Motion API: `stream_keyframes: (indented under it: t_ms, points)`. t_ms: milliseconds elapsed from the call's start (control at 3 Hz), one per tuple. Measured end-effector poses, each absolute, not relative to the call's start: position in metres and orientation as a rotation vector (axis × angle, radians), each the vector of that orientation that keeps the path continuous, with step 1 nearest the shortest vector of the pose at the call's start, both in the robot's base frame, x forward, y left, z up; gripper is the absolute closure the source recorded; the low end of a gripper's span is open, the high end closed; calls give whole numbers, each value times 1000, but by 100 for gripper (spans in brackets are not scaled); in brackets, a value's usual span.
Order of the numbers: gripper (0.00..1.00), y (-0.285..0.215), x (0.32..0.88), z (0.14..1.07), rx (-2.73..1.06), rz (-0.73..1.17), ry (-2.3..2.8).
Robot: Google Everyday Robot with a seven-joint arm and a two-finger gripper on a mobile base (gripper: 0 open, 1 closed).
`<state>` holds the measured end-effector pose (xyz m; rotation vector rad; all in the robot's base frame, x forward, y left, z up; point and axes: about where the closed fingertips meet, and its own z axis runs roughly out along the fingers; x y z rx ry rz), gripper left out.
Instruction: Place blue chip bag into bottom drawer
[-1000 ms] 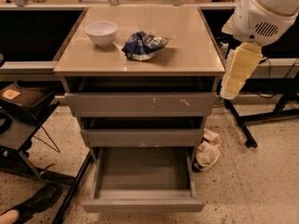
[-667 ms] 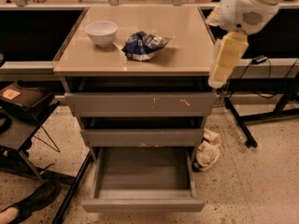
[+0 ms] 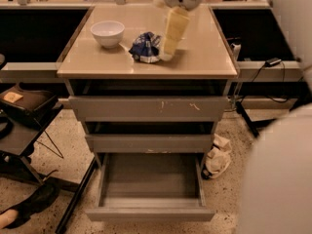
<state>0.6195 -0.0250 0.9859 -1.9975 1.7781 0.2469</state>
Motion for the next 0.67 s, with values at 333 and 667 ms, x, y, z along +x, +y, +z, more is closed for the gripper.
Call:
stream_keyframes:
  t_ms: [333,667]
  points:
    - [0,11,641,1008,-1976,241,1685]
    - [0,15,646,1006,-1965,239,1679]
